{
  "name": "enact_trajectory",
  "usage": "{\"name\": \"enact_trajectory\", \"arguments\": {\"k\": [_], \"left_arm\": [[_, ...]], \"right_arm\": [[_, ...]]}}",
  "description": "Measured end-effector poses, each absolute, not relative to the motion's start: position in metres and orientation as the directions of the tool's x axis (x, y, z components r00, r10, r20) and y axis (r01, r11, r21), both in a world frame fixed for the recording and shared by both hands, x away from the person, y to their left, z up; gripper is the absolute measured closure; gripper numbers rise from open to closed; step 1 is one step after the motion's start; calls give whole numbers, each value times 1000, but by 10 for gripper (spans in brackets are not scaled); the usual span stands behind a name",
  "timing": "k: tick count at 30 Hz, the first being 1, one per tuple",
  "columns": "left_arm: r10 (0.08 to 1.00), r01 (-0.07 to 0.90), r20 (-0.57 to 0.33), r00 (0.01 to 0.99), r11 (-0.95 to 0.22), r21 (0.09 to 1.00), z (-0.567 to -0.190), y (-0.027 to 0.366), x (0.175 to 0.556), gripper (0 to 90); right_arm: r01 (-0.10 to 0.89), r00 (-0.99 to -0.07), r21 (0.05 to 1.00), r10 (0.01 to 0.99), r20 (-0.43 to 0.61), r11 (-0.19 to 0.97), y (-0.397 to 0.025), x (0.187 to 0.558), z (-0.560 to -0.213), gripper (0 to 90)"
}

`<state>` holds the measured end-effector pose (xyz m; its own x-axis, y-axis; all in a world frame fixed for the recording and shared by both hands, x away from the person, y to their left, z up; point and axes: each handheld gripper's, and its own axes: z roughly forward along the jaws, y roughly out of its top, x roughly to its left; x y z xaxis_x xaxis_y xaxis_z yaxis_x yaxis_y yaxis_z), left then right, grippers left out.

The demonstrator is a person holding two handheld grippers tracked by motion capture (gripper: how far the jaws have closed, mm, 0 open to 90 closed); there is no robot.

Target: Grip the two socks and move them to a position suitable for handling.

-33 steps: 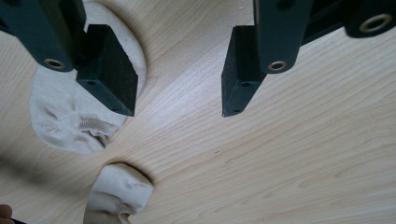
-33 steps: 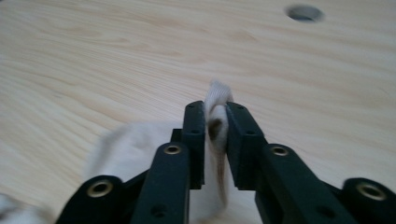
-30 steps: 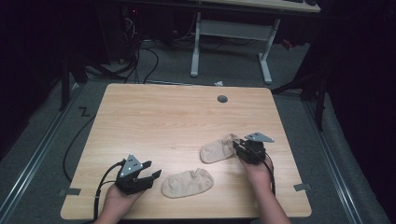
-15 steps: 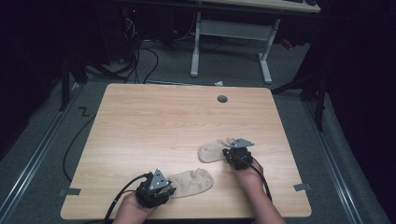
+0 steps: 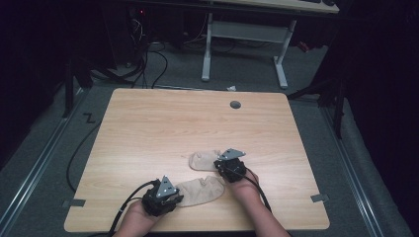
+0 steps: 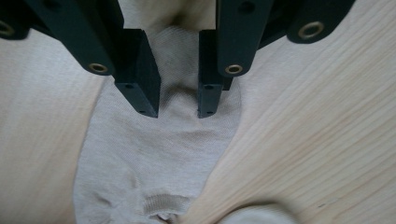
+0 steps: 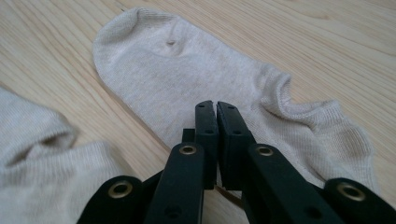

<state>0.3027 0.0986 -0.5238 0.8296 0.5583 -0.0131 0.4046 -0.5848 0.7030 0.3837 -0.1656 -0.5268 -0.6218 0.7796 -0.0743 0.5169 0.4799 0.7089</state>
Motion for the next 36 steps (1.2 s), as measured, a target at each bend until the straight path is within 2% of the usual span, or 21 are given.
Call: {"name": "enact_trajectory", "arguments": {"k": [5, 8, 13, 16, 20, 23, 25, 26, 29, 33, 36], "left_arm": [[501, 363, -16, 865, -604, 709, -525, 91, 295, 698], [498, 362, -19, 867, -602, 712, -525, 91, 296, 698], [510, 371, -25, 860, -591, 716, -525, 90, 298, 687], [521, 384, -39, 853, -574, 723, -524, 91, 299, 604], [537, 391, -62, 841, -525, 756, -517, 97, 298, 585], [553, 374, -9, 833, -551, 746, -515, 102, 300, 606], [619, 406, -11, 785, -500, 765, -511, 117, 311, 630], [619, 406, -11, 785, -500, 765, -511, 117, 311, 640], [683, 448, -41, 729, -432, 782, -510, 130, 328, 641], [718, 473, -74, 692, -375, 797, -508, 129, 336, 599], [725, 493, -102, 681, -351, 796, -509, 123, 343, 581]], "right_arm": [[508, -635, 719, 770, -58, 473, -163, 384, -527, 862], [505, -631, 735, 774, -43, 452, -168, 383, -525, 861], [450, -634, 779, 770, -65, 436, -184, 364, -508, 836], [430, -642, 794, 764, -66, 430, -195, 347, -500, 811], [431, -654, 803, 756, -37, 412, -202, 336, -499, 799], [425, -665, 790, 744, -59, 442, -205, 328, -503, 800], [451, -644, 773, 762, -65, 446, -213, 327, -509, 799], [451, -644, 773, 762, -65, 446, -213, 327, -509, 799], [498, -565, 784, 825, -32, 371, -236, 334, -511, 785], [531, -491, 788, 871, -15, 313, -253, 341, -512, 784], [546, -477, 785, 879, 4, 292, -257, 345, -514, 776]]}}
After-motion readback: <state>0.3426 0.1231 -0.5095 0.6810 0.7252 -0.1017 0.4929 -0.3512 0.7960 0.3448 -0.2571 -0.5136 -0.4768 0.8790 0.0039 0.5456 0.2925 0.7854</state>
